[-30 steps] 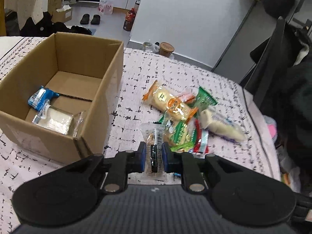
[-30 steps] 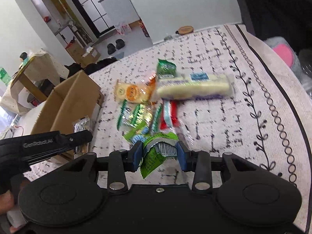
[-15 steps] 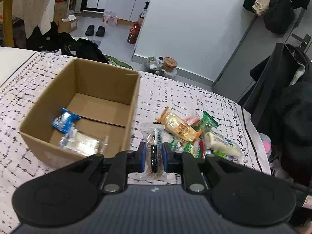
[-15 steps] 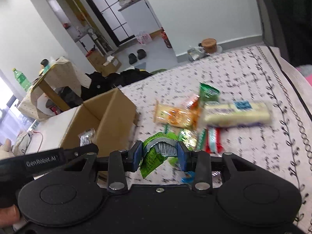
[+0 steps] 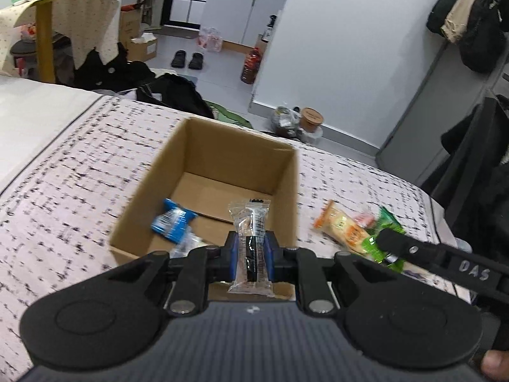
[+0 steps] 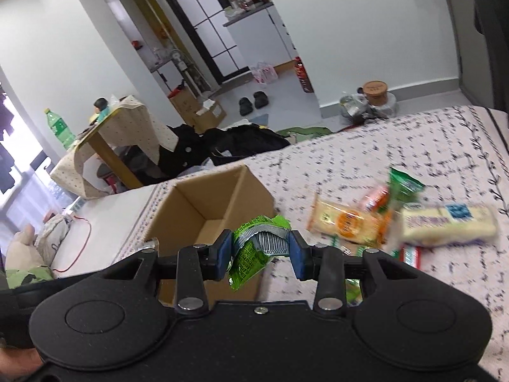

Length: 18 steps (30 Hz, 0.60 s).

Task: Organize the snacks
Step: 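Carry both packets over the box and open both grippers to drop them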

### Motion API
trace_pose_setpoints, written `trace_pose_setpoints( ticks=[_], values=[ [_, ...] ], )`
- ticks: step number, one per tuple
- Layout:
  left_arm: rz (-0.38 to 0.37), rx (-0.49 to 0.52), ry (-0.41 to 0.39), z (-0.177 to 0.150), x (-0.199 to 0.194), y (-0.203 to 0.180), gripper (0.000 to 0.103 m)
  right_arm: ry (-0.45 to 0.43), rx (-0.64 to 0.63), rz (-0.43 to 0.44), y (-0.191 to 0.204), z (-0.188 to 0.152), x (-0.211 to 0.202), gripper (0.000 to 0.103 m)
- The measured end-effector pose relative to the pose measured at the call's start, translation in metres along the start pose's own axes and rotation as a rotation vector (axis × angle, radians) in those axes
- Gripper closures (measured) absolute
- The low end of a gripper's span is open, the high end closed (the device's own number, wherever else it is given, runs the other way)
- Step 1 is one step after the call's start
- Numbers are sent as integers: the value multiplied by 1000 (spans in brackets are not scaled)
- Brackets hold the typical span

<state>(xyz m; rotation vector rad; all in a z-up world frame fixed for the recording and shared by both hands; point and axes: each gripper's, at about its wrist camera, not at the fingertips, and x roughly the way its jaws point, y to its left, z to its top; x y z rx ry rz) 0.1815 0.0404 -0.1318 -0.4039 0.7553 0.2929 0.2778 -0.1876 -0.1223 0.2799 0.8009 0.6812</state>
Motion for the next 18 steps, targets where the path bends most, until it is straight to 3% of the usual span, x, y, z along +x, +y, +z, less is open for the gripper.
trace_pose_setpoints(
  ticks=[4, 18],
  values=[
    [29, -7, -3, 6, 1, 13, 87, 8, 13, 57, 10, 6, 11, 66],
    [116, -33, -12, 15, 4, 35, 83, 48, -64, 129, 42, 10, 34, 65]
  ],
)
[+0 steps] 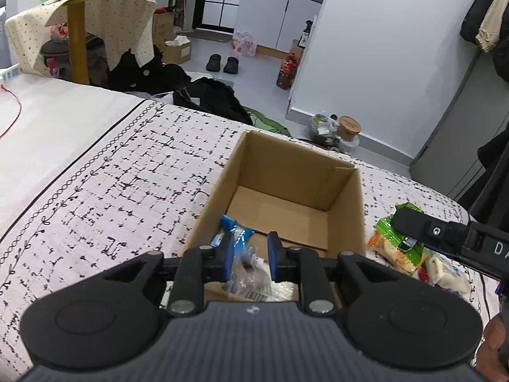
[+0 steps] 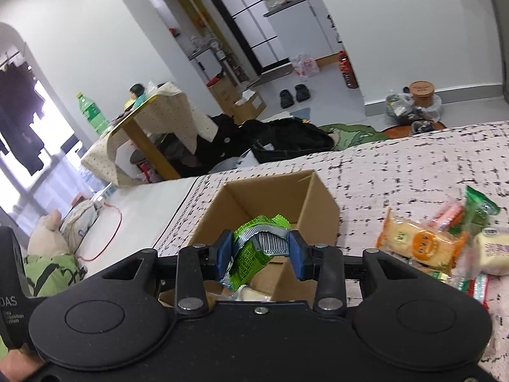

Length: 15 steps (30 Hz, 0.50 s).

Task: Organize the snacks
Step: 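Carry both packets over the box and open both grippers to drop them, then move both tools back to the snack pile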

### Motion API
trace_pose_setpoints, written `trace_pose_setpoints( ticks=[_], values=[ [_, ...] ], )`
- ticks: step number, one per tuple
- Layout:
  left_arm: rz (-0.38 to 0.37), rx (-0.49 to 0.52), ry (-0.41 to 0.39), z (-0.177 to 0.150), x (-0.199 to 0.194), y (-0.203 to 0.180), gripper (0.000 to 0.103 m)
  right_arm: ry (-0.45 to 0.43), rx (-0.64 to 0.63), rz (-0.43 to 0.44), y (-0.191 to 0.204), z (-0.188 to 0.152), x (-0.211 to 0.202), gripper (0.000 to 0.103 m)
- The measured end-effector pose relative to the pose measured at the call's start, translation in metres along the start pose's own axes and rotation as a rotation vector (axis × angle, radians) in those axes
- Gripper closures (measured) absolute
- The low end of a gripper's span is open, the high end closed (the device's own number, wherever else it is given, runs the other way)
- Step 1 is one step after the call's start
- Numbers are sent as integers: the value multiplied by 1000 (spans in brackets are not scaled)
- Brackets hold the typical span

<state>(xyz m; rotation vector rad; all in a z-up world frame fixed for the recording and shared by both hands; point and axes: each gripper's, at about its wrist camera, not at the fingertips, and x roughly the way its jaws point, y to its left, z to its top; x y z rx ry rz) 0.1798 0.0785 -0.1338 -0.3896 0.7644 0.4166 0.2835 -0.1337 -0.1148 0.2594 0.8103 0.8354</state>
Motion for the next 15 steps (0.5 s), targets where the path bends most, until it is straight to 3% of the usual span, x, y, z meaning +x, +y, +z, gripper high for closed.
trace_pose_setpoints(
  ticks=[4, 10, 15],
  values=[
    [22, -10, -9, 0, -6, 2, 79, 26, -1, 21, 5, -1, 7, 63],
    [30, -25, -12, -5, -15, 5, 70, 24, 8, 26, 3, -2, 0, 51],
    [29, -25, -13, -6, -19, 3, 55, 3, 53, 7, -10, -2, -14, 49]
  ],
)
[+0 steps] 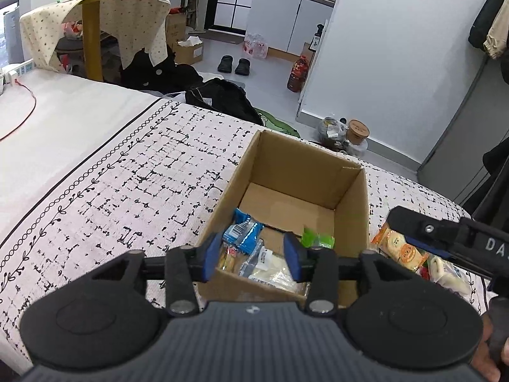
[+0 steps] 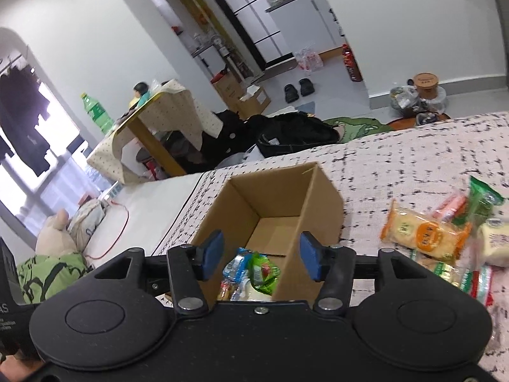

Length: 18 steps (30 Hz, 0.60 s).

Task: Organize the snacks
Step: 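Move both tools back to the snack pile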

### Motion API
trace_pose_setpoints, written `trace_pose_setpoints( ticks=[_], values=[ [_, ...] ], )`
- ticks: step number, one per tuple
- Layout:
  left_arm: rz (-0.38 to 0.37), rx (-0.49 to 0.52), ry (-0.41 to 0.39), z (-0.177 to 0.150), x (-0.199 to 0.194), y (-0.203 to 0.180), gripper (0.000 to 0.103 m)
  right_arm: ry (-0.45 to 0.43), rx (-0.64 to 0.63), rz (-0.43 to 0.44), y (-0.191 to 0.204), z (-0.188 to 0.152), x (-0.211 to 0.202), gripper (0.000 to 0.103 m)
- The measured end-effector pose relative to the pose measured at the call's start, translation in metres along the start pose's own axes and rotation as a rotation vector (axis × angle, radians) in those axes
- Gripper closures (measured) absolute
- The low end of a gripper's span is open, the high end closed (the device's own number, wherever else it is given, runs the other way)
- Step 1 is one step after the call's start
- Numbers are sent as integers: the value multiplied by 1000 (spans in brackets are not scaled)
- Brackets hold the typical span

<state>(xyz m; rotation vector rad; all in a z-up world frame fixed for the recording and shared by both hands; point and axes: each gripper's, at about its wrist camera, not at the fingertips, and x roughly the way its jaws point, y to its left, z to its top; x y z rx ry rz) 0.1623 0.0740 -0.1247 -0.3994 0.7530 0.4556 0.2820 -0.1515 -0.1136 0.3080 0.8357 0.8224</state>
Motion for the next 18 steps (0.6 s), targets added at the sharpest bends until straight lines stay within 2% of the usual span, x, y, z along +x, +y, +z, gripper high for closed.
trace_pose_setpoints(
  ticks=[1, 3, 5, 10, 15, 18],
  values=[
    [0, 8, -5, 0, -1, -2, 52, -2, 9, -5, -3, -1, -3, 48],
    [6, 17, -12, 0, -3, -5, 38, 0, 22, -13, -8, -4, -7, 47],
    [7, 15, -11, -1, -4, -7, 31, 3, 30, -22, -14, -7, -12, 47],
    [4, 5, 10, -6, -1, -12, 26, -5, 61, -54, -32, -14, -27, 40],
    [-3, 18, 25, -12, 0, -24, 24, -18, 80, -95, -50, -19, -46, 38],
    [-22, 31, 23, -16, -1, -35, 23, -31, 84, -120, -60, -23, -57, 30]
  ],
)
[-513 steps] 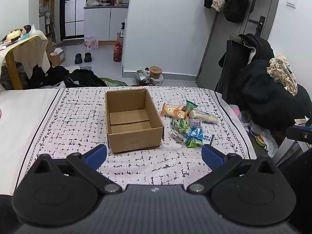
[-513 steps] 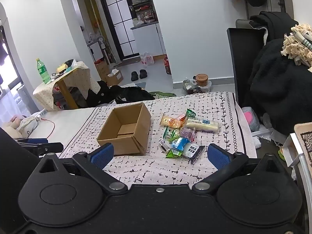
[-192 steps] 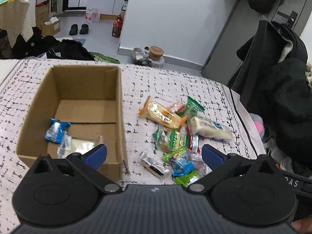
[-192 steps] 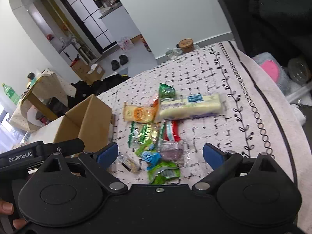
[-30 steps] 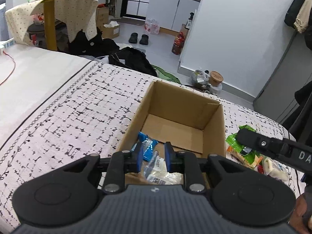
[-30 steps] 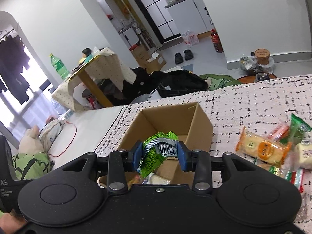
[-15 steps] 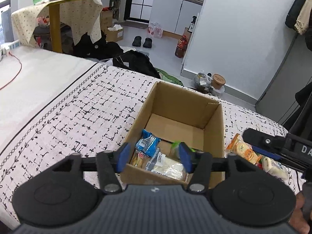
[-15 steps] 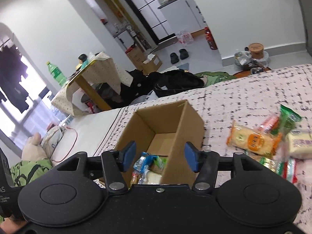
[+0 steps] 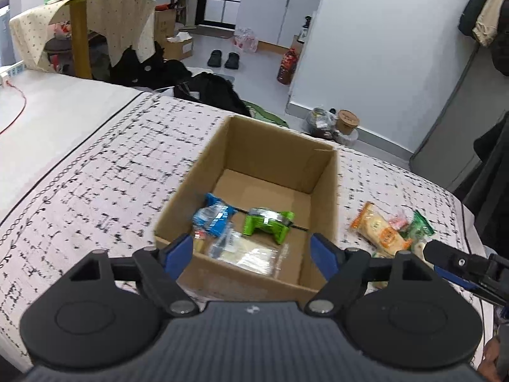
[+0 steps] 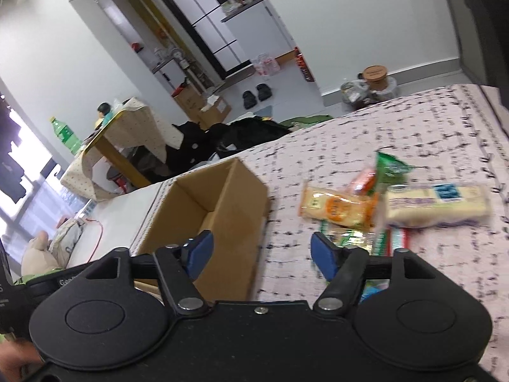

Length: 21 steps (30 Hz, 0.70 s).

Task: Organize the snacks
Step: 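Move both tools back to the snack pile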

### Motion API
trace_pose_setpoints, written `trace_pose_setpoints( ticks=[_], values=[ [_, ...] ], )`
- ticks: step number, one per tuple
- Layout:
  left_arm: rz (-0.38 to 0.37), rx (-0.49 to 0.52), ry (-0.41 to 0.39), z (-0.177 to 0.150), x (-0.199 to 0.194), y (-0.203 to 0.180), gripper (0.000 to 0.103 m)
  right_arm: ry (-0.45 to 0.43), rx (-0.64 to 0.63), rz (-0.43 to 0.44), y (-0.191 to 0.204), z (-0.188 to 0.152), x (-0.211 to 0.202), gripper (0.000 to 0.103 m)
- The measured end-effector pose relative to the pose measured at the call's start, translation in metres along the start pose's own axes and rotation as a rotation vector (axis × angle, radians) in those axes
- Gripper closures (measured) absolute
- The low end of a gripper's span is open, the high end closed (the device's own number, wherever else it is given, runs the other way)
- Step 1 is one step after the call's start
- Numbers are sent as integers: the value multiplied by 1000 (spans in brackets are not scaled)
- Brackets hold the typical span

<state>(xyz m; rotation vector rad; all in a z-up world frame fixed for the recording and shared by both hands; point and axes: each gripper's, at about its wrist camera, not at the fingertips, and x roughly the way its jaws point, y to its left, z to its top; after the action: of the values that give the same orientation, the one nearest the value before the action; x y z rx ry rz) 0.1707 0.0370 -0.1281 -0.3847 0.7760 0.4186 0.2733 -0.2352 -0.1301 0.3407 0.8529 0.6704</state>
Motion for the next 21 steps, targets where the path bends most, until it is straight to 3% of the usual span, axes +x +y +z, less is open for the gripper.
trace_pose_setpoints(
  ticks=[9, 12, 16, 21],
  values=[
    [-43, 52, -7, -9, -2, -34, 11, -23, 0, -72, -26, -5, -21, 20],
    [-65, 68, -14, -14, -2, -45, 10, -26, 5, -95, -35, -6, -27, 19],
    [-104, 73, -12, -18, -2, -60, 10, -41, 14, -130, -46, -8, -36, 9],
    [-147, 91, -8, -23, 2, -77, 10, -50, 36, -157, -61, -10, -43, 9]
  ],
)
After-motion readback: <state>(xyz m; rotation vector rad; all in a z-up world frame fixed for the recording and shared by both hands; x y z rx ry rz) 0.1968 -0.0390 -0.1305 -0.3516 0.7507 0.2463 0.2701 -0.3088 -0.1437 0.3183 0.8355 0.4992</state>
